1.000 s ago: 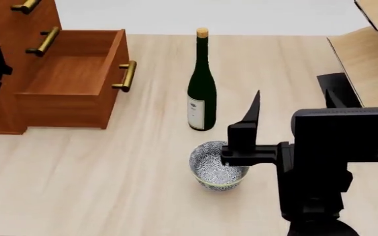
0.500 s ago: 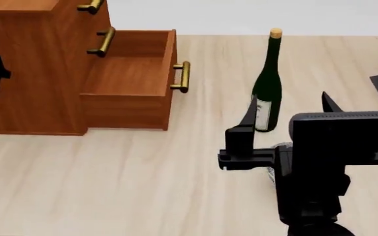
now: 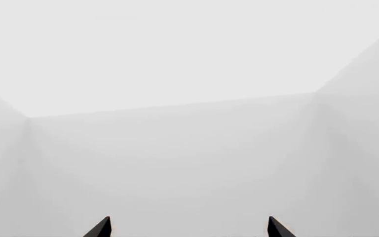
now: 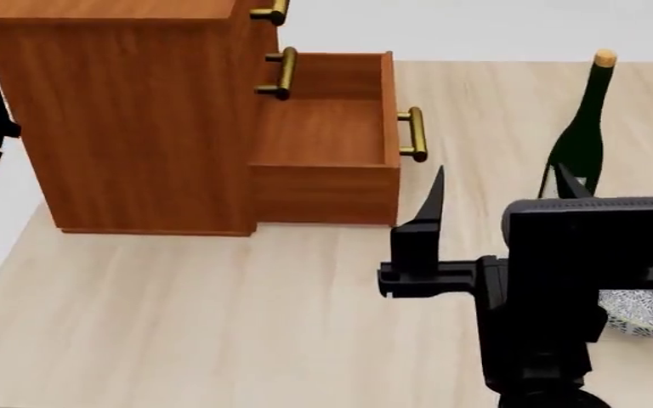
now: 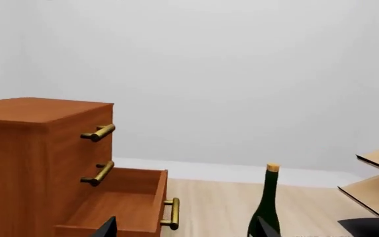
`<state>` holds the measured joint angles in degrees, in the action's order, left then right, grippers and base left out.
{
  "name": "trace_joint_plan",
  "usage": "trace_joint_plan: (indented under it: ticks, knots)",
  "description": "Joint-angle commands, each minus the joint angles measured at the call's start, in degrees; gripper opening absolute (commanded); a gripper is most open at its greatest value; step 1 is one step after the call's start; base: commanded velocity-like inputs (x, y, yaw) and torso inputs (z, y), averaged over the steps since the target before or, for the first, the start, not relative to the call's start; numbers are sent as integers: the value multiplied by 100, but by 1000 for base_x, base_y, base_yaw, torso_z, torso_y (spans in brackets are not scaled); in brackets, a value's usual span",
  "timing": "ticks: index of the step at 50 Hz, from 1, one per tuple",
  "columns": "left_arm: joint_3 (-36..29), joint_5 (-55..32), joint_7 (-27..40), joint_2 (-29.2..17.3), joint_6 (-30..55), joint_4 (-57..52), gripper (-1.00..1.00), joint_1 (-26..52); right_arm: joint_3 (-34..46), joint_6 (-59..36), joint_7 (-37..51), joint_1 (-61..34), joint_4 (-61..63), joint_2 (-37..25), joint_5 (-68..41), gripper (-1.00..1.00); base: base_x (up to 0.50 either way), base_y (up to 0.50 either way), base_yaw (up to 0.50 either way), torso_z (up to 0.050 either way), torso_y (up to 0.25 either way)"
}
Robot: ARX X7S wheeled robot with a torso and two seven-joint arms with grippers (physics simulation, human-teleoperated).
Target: Close the bottom drawer of the cabinet and open the top drawer.
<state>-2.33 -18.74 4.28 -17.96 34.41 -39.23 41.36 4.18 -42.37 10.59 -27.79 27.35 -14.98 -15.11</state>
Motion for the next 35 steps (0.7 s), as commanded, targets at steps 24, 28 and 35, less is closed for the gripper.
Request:
trace_joint_plan:
  ticks: [24, 28, 35]
  knots:
    - [-124, -50, 56, -18, -84, 63, 100, 9, -45, 88, -13, 119, -66, -53, -181, 100, 48, 16, 0, 0, 0]
    - [-115, -68, 61, -32, -89, 54, 100, 2, -41, 81, 4, 121, -51, -53, -193, 100, 263, 81, 0, 0, 0]
    - [-92, -105, 77, -38, -103, 49, 100, -5, -93, 49, 31, 136, -5, -69, -244, 100, 261, 82, 0, 0, 0]
